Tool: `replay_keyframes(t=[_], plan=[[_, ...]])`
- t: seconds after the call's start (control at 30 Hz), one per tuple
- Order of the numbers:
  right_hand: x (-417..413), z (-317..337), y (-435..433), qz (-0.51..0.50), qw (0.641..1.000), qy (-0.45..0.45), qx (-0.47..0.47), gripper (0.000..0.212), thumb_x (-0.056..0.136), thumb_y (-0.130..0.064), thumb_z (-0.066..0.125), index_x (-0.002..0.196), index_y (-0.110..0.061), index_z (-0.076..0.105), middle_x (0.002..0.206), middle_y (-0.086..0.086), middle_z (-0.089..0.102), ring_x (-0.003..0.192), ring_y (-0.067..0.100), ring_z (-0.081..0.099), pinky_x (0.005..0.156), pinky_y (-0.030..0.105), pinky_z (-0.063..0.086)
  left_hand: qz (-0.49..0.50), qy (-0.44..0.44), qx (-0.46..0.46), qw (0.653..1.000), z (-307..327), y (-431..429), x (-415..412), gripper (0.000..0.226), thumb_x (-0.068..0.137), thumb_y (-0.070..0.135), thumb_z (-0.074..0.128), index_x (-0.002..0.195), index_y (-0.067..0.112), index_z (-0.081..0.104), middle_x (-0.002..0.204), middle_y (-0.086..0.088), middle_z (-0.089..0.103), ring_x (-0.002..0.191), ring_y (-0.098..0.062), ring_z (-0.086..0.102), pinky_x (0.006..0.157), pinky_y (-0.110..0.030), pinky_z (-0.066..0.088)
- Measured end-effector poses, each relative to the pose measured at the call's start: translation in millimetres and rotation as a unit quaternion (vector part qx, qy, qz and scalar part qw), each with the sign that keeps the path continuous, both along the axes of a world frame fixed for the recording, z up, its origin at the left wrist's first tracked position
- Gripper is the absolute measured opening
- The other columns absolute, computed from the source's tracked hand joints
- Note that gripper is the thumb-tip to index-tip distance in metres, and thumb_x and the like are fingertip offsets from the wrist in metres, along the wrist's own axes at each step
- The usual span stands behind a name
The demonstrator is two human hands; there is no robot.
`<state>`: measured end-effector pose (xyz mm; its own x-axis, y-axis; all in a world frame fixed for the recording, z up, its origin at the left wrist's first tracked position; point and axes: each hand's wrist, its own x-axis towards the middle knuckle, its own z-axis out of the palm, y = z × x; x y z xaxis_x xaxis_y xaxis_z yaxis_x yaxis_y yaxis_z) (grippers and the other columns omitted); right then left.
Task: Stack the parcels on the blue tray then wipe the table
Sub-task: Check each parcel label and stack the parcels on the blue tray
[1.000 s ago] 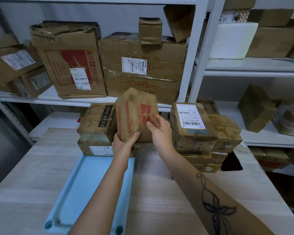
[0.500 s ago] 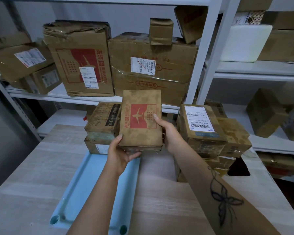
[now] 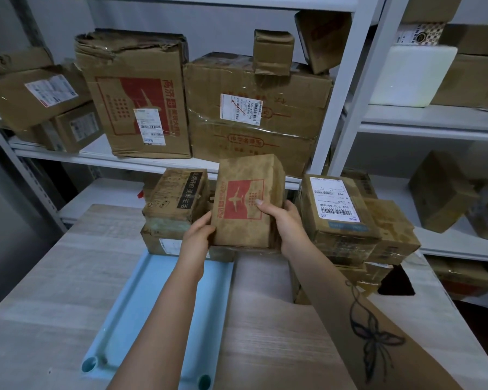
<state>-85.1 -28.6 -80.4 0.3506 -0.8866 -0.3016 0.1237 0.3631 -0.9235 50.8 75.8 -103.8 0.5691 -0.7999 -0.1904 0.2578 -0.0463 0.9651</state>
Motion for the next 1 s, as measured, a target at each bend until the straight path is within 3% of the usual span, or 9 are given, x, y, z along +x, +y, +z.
replay_keyframes(t=[0.07, 0.23, 0.4, 0.47, 0.53, 0.63, 0.8, 0.93, 1.0], plan=[[0, 0, 2, 0.002, 1.0, 0.003, -0.012, 0.087, 0.069, -0.027, 0.082, 0.141, -0.017, 0.035, 0.127, 0.006, 0.059, 0.109, 0.026, 0.061, 0.09, 0.043, 0.052, 0.001, -0.019, -0.009, 1.0, 6, -1, -3, 0.043, 0.093, -0.002, 0.038, 0.123, 0.021, 0.06, 0.117, -0.003, 0.065, 0.111, -0.017, 0.058, 0.095, -0.031, 0.047], [6, 1, 5, 0.053, 0.997, 0.04, -0.047, 0.129, 0.036, -0.047, 0.088, 0.146, -0.035, 0.022, 0.143, 0.002, 0.044, 0.122, 0.027, 0.052, 0.099, 0.05, 0.047, 0.02, -0.02, -0.033, 0.999, 15, 1, -8, 0.04, 0.092, 0.016, 0.056, 0.131, 0.022, 0.049, 0.117, 0.001, 0.061, 0.111, -0.014, 0.056, 0.098, -0.031, 0.044], [0, 16, 11, 0.125, 0.984, 0.021, -0.122, 0.111, 0.068, 0.002, 0.071, 0.15, -0.038, 0.007, 0.146, -0.001, 0.032, 0.129, 0.023, 0.043, 0.1, 0.041, 0.045, 0.021, -0.016, -0.052, 0.998, 17, 0, -1, 0.055, 0.09, 0.056, 0.044, 0.134, 0.023, 0.046, 0.13, -0.003, 0.058, 0.122, -0.021, 0.053, 0.099, -0.034, 0.043], [0, 22, 13, 0.154, 0.976, 0.016, -0.151, 0.108, 0.067, 0.007, 0.06, 0.147, -0.045, 0.01, 0.149, 0.0, 0.03, 0.131, 0.026, 0.04, 0.102, 0.046, 0.044, 0.019, 0.008, -0.075, 0.997, 19, 0, 1, 0.06, 0.092, 0.062, 0.03, 0.138, 0.026, 0.045, 0.133, 0.001, 0.057, 0.122, -0.019, 0.053, 0.101, -0.036, 0.041], [0, 27, 17, 0.155, 0.976, -0.021, -0.151, 0.098, 0.06, -0.001, 0.048, 0.142, -0.047, 0.021, 0.147, 0.005, 0.035, 0.13, 0.03, 0.043, 0.104, 0.049, 0.042, 0.011, 0.038, -0.084, 0.996, 21, 0, 2, 0.063, 0.092, 0.065, 0.021, 0.137, 0.028, 0.043, 0.133, 0.003, 0.055, 0.122, -0.018, 0.052, 0.105, -0.038, 0.038], [2, 31, 18, 0.123, 0.978, -0.147, -0.088, 0.082, 0.058, -0.008, 0.036, 0.136, -0.031, 0.034, 0.124, -0.005, 0.054, 0.109, 0.013, 0.055, 0.087, 0.031, 0.047, 0.033, 0.087, -0.093, 0.991, 26, -1, 3, 0.07, 0.09, 0.068, 0.018, 0.144, 0.026, 0.036, 0.137, -0.001, 0.051, 0.127, -0.022, 0.048, 0.11, -0.041, 0.035], [3, 34, 11, 0.051, 0.984, -0.168, -0.035, 0.035, 0.099, -0.023, 0.036, 0.132, -0.02, 0.047, 0.108, -0.003, 0.065, 0.099, 0.012, 0.061, 0.083, 0.029, 0.048, 0.025, 0.113, -0.112, 0.987, 32, 2, 2, 0.075, 0.088, 0.07, 0.014, 0.132, 0.022, 0.051, 0.135, -0.007, 0.055, 0.125, -0.023, 0.05, 0.11, -0.041, 0.035], [7, 32, 9, 0.033, 0.993, -0.112, -0.02, 0.063, 0.087, -0.053, 0.053, 0.137, -0.016, 0.045, 0.131, 0.009, 0.06, 0.118, 0.027, 0.059, 0.102, 0.047, 0.044, 0.017, 0.124, -0.097, 0.987, 33, 4, -1, 0.074, 0.084, 0.075, 0.016, 0.094, 0.02, 0.064, 0.093, -0.003, 0.072, 0.088, -0.019, 0.065, 0.078, -0.033, 0.045], [5, 31, 11, 0.04, 0.995, -0.094, -0.022, 0.083, 0.071, -0.066, 0.059, 0.139, -0.022, 0.043, 0.131, 0.009, 0.06, 0.118, 0.028, 0.059, 0.104, 0.052, 0.042, 0.008, 0.132, -0.095, 0.987, 34, 5, 0, 0.075, 0.084, 0.074, 0.02, 0.092, 0.013, 0.062, 0.097, -0.011, 0.07, 0.094, -0.028, 0.066, 0.079, -0.037, 0.049]])
